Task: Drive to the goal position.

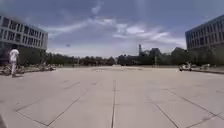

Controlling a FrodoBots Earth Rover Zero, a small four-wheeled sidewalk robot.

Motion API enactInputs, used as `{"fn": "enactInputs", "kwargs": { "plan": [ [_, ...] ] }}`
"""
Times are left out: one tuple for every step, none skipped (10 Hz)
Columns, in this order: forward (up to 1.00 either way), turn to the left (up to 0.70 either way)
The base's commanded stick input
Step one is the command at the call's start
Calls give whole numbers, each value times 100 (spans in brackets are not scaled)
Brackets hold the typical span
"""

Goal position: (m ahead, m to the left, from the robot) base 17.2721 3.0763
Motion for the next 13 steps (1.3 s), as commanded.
{"fn": "enactInputs", "kwargs": {
  "plan": [
    [54,11],
    [54,11],
    [54,7],
    [54,2],
    [54,0],
    [54,0],
    [54,0],
    [54,0],
    [54,0],
    [54,0],
    [54,0],
    [54,0],
    [54,0]
  ]
}}
